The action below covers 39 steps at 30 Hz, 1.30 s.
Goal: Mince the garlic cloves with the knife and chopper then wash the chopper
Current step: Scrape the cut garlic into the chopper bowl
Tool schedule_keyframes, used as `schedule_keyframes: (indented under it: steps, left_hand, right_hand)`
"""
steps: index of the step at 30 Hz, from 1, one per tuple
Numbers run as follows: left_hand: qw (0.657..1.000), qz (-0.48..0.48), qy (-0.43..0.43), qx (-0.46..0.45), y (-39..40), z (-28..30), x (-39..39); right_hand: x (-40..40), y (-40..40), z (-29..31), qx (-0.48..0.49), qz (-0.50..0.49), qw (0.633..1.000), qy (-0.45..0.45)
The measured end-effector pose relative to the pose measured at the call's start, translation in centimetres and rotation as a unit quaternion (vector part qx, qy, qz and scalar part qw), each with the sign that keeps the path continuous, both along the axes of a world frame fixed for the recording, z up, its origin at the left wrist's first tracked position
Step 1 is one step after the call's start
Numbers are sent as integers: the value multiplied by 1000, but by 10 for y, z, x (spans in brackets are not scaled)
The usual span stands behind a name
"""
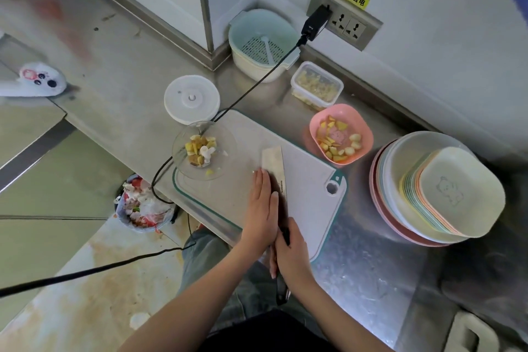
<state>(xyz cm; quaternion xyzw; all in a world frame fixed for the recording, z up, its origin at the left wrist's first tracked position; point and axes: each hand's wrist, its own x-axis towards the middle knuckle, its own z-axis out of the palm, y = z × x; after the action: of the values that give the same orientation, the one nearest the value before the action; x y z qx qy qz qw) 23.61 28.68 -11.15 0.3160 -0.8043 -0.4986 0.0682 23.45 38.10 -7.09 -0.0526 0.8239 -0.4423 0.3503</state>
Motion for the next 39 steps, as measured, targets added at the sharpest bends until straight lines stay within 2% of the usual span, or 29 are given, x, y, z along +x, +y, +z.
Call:
schedule_keyframes:
  steps: [5,11,16,22,25,28,30,33,35,37,39]
  left_hand:
    - [998,1,62,-1,-11,28,-14]
    - [988,57,139,-30,-62,73,-18]
    - [985,101,117,-77,-111,76,-5]
    - [984,70,23,-165,-148,35,32]
    - [980,87,35,-175,-155,32,46]
    - [964,49,62,-255,-151,32,57]
    - [943,-23,96,-318,-139,27,64]
    - [900,-173,149,-370,-112,14,71]
    - [874,-265,124,-389,-95,5,74]
    - [880,-309,49,-359,-82,2,74]
    - [906,-287,-27,-312,-73,1,72]
  right_hand:
    - [-13,-7,21,-43,-21,998,-26]
    - [-22,-56,53,-136,3,991,-22]
    - [-20,-106,42,-137,63,989,9]
    - [-14,-122,36,-127,48,991,19]
    - [-19,-115,42,-133,36,990,15]
    - [-28,-97,45,-141,10,990,25]
    - [-38,-75,46,-116,-13,992,58]
    - [-55,-32,42,-7,-3,992,128]
    - [-64,-7,39,68,41,984,160]
    - [-70,8,33,144,119,964,189]
    - [-72,12,25,224,196,930,217]
